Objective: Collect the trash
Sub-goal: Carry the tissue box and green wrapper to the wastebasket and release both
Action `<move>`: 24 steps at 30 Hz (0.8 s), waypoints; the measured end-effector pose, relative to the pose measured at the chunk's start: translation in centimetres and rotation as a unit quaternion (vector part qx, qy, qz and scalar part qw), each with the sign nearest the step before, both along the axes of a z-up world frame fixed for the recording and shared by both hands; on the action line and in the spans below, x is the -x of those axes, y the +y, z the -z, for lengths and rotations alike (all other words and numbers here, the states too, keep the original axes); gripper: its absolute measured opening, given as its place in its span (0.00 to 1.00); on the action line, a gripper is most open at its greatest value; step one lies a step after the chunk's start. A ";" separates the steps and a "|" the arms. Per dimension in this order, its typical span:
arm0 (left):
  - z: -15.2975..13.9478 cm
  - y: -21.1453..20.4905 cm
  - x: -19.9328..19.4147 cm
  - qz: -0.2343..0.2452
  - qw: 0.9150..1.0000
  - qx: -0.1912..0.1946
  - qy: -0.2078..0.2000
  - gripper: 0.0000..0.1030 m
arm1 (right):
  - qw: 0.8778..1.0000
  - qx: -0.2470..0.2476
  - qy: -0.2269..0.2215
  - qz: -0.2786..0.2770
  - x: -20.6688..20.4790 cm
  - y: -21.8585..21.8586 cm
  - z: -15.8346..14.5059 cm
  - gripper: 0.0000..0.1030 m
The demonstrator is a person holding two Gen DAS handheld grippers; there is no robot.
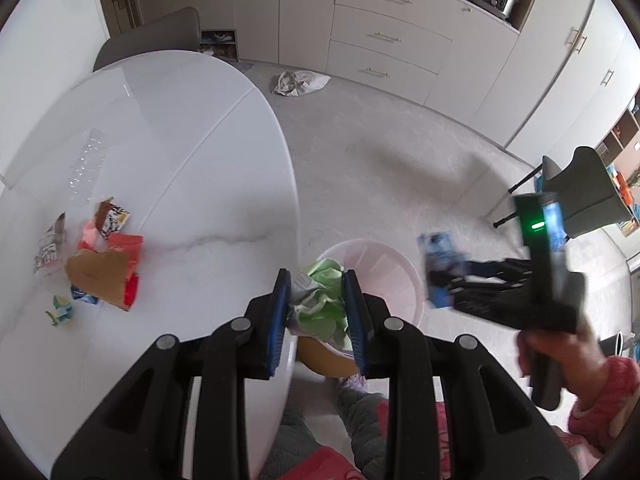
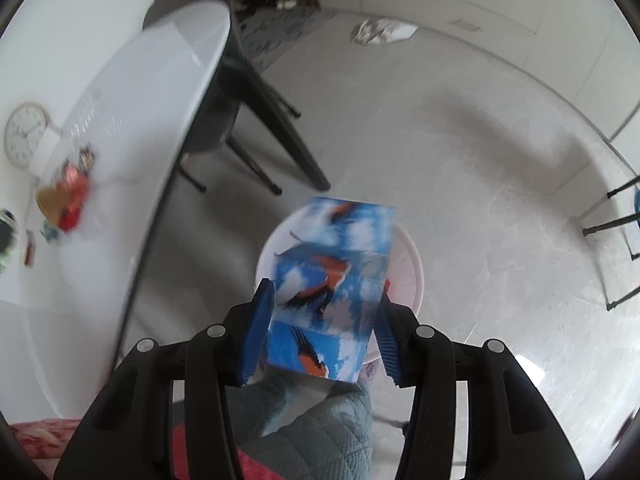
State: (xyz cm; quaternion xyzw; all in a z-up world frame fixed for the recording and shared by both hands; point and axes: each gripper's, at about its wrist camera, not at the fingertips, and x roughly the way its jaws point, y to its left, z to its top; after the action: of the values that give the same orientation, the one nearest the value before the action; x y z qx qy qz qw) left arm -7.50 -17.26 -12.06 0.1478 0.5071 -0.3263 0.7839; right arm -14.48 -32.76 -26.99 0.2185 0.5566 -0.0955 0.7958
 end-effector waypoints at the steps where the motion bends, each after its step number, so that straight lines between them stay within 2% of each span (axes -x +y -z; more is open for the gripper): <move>1: 0.2 -0.3 0.1 0.000 1.000 -0.001 0.004 0.26 | 1.000 -0.007 0.013 0.000 -0.3 -0.1 1.1 0.64; 2: 0.4 -0.5 0.2 0.000 1.000 -0.003 0.007 0.26 | 1.000 -0.007 0.017 0.004 -0.2 -0.2 1.5 0.77; 3: 0.6 -0.9 0.3 0.000 1.000 -0.006 0.010 0.26 | 1.000 -0.006 0.024 0.015 -0.1 -0.6 2.0 0.83; 8: 2.0 -2.5 0.7 0.008 1.000 -0.012 0.025 0.26 | 0.999 -0.012 0.027 0.045 1.1 -2.4 1.3 0.95; 14: 4.6 -5.6 0.6 0.032 0.998 -0.019 0.058 0.26 | 0.996 -0.016 0.035 0.084 3.6 -5.3 0.3 0.97; 24: 11.1 -11.0 1.8 0.070 0.987 -0.041 0.139 0.26 | 0.994 -0.008 0.040 0.105 7.0 -7.3 0.1 0.97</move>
State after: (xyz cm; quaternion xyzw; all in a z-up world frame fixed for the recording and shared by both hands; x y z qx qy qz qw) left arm -9.30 -28.25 -23.18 0.1683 0.6122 -0.3765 0.6746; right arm -21.52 -40.06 -27.06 0.2782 0.5626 -0.1828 0.7567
